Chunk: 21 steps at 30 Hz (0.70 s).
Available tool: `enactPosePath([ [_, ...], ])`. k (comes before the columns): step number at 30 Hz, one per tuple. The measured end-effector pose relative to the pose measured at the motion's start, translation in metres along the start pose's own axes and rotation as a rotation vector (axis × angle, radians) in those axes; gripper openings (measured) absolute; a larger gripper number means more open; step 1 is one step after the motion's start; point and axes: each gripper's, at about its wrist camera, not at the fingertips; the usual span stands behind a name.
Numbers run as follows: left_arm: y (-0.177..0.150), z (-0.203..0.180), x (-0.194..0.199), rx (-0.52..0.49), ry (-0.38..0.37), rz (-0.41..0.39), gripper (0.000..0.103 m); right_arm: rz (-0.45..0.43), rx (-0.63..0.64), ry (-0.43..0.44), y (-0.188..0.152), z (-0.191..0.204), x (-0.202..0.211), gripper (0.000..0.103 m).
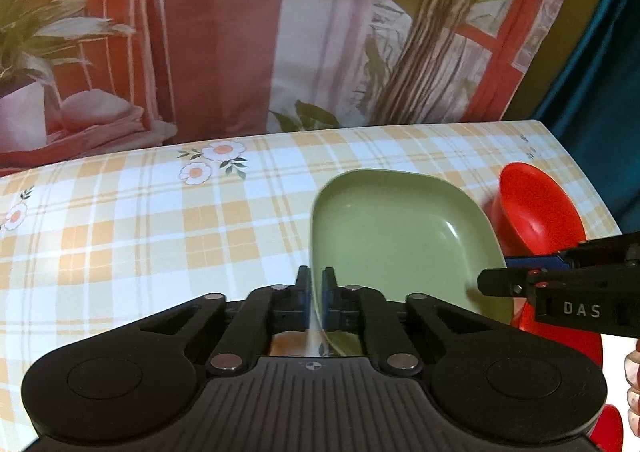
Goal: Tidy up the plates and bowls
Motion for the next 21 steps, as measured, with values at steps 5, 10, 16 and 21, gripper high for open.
enactPosePath([
  [5, -0.001, 0.004, 0.006, 0.011, 0.005, -0.012, 0.004, -0.044, -0.007, 0.011, 0.000, -0.001, 0.006, 0.012],
  [10, 0.003, 0.006, 0.023, 0.018, 0.007, -0.055, 0.004, -0.108, 0.021, 0.021, 0.003, 0.005, 0.019, 0.012],
  [16, 0.005, 0.009, 0.058, -0.011, 0.020, -0.103, 0.004, -0.174, 0.011, 0.091, 0.001, 0.011, 0.041, 0.012],
  [21, -0.003, 0.018, 0.087, -0.033, 0.040, -0.117, 0.004, -0.221, -0.017, 0.180, -0.012, 0.021, 0.062, 0.012],
])
Point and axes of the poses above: each gripper's, at about its wrist camera, not at the fingertips, and x roughly against the way its jaws point, z to its left, y to its top, and after that the axes turned 13 degrees about x, right-handed
